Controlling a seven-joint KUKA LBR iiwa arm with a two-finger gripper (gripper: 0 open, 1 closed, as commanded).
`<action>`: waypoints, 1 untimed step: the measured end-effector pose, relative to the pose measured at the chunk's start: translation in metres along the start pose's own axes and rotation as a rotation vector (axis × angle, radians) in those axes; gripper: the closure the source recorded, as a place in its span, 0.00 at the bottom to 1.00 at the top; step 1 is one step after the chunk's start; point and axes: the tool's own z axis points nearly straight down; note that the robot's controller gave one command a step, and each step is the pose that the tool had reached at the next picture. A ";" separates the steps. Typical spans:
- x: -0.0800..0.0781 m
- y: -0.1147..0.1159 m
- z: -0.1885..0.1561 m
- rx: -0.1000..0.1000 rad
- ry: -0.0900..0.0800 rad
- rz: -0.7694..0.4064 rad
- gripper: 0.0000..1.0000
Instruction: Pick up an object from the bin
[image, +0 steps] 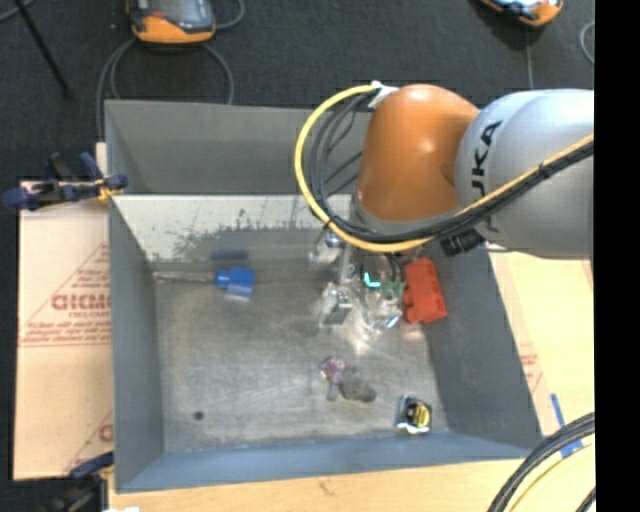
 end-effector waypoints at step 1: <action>0.098 -0.065 0.128 0.000 -0.012 0.001 0.00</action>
Offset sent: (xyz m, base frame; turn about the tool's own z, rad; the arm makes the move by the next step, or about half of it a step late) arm -0.1082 -0.0698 -0.1399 0.0027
